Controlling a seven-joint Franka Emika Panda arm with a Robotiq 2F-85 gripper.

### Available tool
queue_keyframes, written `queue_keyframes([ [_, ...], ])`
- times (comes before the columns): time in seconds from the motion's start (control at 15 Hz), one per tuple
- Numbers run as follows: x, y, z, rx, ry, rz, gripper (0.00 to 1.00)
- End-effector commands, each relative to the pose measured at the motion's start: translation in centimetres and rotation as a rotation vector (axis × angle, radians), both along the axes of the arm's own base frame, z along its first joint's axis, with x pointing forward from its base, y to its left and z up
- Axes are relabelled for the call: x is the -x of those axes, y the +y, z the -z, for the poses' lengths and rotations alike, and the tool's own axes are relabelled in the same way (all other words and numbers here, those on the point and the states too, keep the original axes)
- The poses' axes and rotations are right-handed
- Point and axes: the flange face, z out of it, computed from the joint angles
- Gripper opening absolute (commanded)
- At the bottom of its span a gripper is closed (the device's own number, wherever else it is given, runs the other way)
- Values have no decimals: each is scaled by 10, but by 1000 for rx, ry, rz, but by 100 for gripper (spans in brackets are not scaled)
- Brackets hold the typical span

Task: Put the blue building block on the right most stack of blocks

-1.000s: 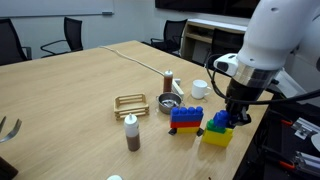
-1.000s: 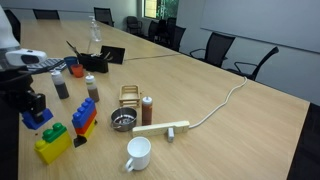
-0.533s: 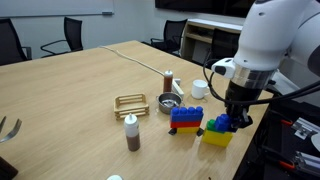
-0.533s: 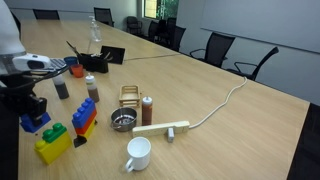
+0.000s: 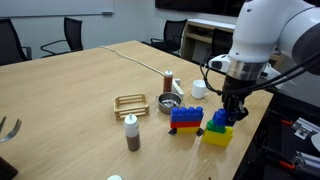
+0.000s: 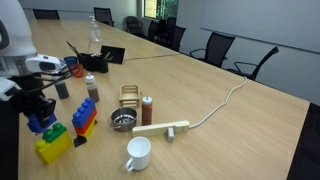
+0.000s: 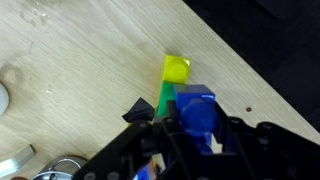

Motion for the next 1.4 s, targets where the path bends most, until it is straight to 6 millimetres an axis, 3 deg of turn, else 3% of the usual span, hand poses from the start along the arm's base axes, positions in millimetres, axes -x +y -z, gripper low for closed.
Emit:
queue_keyframes([
  [0.0,-4,-5,-1,-8,-2,10,10],
  [1.33,1,-10,12,41,-76,139,10],
])
